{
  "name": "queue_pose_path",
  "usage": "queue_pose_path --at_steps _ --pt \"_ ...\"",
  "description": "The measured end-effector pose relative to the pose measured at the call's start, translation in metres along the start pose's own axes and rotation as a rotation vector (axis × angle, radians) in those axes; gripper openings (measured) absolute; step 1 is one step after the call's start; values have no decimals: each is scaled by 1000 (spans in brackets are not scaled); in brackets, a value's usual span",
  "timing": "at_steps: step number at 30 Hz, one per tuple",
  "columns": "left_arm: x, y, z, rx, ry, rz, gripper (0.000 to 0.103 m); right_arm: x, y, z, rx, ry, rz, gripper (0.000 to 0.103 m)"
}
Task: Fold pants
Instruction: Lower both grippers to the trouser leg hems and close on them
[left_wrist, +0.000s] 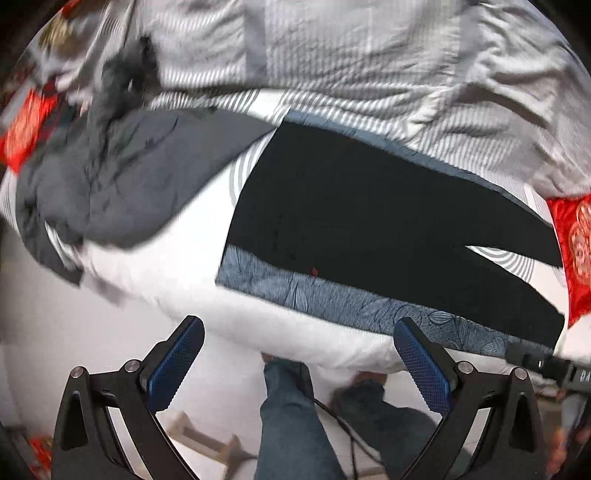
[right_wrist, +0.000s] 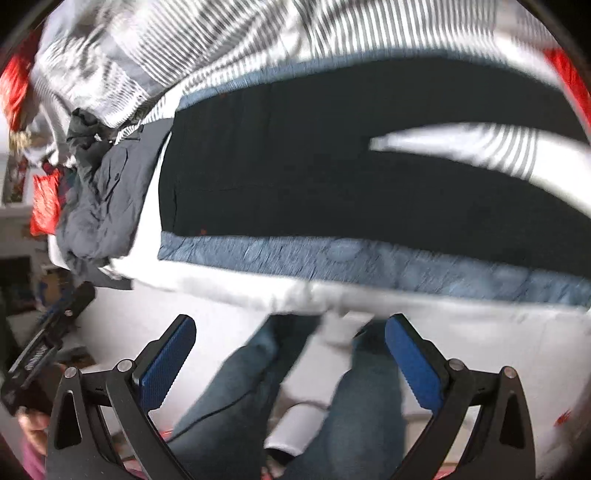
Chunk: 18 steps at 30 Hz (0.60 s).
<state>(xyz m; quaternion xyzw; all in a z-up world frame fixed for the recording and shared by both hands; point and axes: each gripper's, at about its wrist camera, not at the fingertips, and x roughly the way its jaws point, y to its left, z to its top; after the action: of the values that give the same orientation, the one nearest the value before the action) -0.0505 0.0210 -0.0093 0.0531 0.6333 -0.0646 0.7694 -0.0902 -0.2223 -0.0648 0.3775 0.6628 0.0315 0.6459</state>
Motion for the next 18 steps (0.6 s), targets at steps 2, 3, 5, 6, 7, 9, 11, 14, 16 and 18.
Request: queue_pose_path --at_steps 2,3,5,6,7,9,11,14,16,18 --pt "19 14 -2 -49 22 -34 103 16 -7 -6 49 3 67 102" --pt "28 19 -2 -67 30 -46 103 27 -12 -10 82 6 105 102" --pt "56 32 -1 -106 53 -74 103 44 -21 -15 130 -10 123 102" --pt "68 37 0 -122 70 -82 103 54 -27 -17 166 -23 133 102" --pt "85 43 1 -144 86 -94 103 62 -33 -18 200 -35 143 102" --pt "108 51 1 -167 93 -117 103 84 -45 -20 272 -57 188 101" --pt "135 56 -1 -174 105 -136 103 104 -56 -15 303 -92 222 97" --pt "169 61 -7 -181 132 -161 103 128 -69 -10 346 -142 257 92" --pt "187 64 -11 -197 147 -178 103 143 -80 -6 371 -169 282 89" --pt "200 68 -14 -220 153 -202 103 153 -88 -5 394 -195 315 85"
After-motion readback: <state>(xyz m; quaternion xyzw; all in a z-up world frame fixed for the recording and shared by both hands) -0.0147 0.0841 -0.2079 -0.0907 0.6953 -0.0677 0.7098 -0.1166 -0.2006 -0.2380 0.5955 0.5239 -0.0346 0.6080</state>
